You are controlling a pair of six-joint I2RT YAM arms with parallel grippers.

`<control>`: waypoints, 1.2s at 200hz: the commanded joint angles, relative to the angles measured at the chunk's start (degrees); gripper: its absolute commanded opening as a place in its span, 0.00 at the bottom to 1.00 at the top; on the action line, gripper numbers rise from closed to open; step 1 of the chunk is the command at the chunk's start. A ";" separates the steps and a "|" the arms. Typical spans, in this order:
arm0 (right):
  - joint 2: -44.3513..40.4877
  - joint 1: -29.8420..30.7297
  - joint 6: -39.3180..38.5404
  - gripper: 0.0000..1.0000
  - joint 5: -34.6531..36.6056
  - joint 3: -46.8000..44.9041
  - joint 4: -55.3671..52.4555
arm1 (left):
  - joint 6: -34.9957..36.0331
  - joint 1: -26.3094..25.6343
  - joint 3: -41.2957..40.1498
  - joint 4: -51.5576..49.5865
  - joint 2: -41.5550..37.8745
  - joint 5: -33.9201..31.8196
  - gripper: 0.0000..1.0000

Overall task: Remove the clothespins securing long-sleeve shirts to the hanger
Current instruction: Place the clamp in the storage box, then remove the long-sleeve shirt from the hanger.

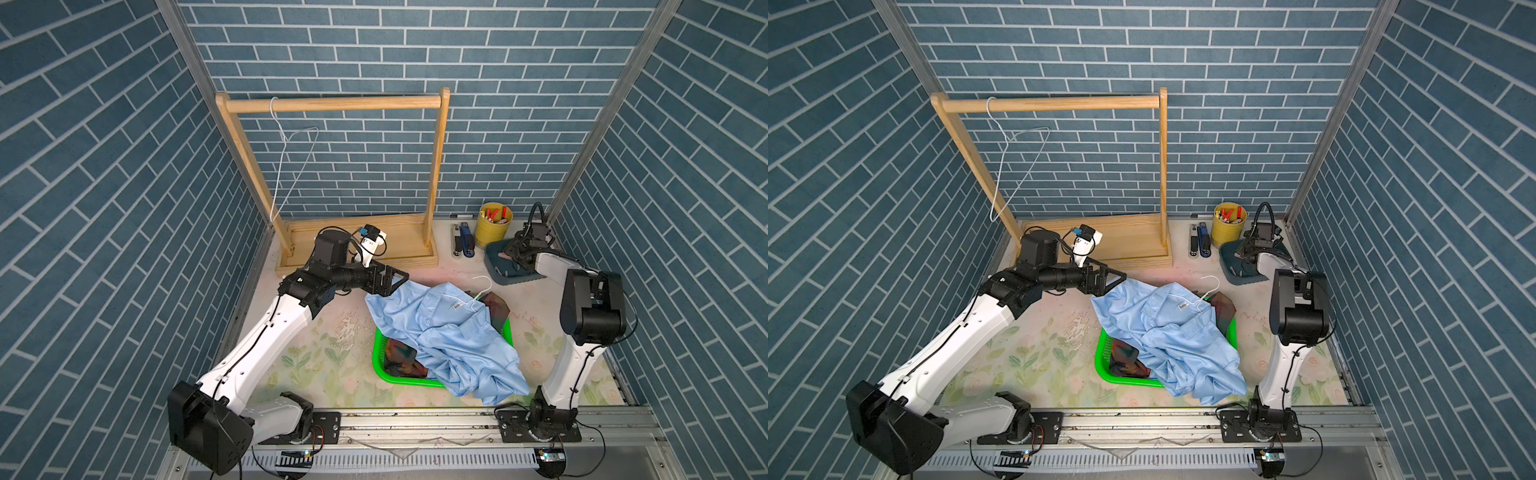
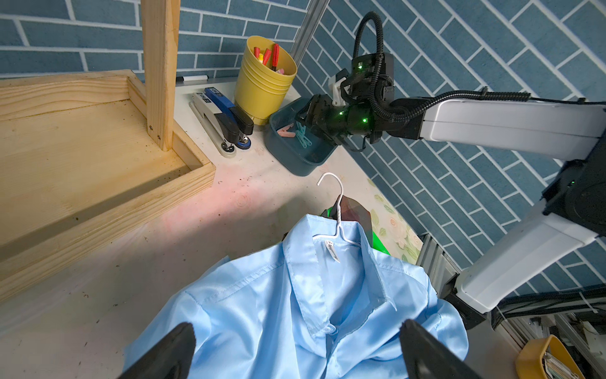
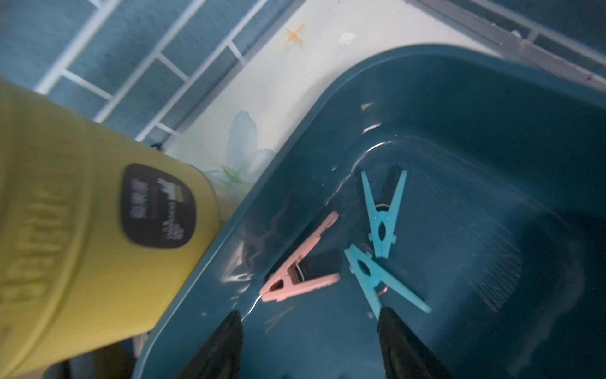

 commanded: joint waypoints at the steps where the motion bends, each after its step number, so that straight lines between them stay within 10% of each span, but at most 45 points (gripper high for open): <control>1: -8.32 0.44 -0.17 0.68 0.22 -2.82 1.38 | 0.29 -0.18 0.28 0.92 1.35 -0.07 1.00; 71: -29.79 7.28 -8.03 0.68 0.14 -14.16 -3.26 | 9.03 -8.60 3.89 3.39 8.72 -1.98 0.94; 125: -49.24 9.55 -8.83 0.65 -10.41 -25.69 -13.70 | 18.85 -11.55 25.79 -9.39 27.79 4.14 0.84; 240: -50.27 9.73 -8.57 0.63 -23.08 -31.31 -18.22 | 14.41 -11.91 8.60 -3.91 14.07 -1.62 0.85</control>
